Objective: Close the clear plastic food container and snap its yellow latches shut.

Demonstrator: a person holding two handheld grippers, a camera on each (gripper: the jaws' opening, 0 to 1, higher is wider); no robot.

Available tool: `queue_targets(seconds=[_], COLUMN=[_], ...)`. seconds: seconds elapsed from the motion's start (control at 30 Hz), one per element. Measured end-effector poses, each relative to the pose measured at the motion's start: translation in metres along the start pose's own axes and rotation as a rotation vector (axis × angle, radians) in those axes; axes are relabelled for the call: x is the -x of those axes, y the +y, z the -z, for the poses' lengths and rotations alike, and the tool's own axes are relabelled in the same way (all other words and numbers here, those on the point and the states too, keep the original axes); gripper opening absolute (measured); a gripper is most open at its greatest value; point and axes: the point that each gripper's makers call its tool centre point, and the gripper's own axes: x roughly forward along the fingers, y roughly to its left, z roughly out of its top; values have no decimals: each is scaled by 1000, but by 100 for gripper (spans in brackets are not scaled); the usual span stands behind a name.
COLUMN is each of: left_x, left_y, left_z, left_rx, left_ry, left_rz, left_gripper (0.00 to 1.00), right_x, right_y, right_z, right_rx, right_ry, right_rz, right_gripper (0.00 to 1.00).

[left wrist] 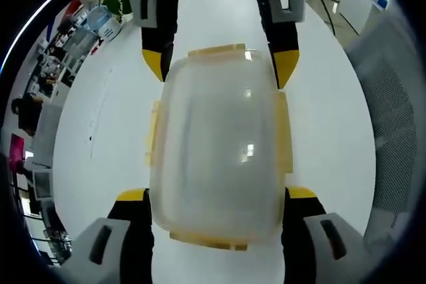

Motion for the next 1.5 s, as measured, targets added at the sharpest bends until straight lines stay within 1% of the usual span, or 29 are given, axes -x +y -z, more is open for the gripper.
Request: queue_targets(seconds=[0.13, 0.3, 0.6, 0.7, 0.97, 1.5], left_x=[3, 5, 7, 8, 4, 0], left_y=[0, -1, 1, 2, 15, 32], left_z=[7, 13, 21, 20, 20, 21], left_rx=[-1, -3, -6, -9, -16, -3], left_ry=[-4, -5, -12, -12, -10, -21], left_rz=[-1, -1, 0, 2, 0, -3], left_gripper=[78, 78, 78, 78, 78, 78], right_x=[-3, -4, -8, -7, -9, -11], right_y=[2, 3, 3, 2, -10, -29], right_z=[-7, -14, -20, -21, -21, -23], right_rx=[-4, -8, -15, -20, -31, -16], right_ry=[4, 5, 8, 4, -2, -4], right_rz=[4, 7, 10, 9, 18, 22], right_gripper=[72, 72, 72, 73, 73, 73])
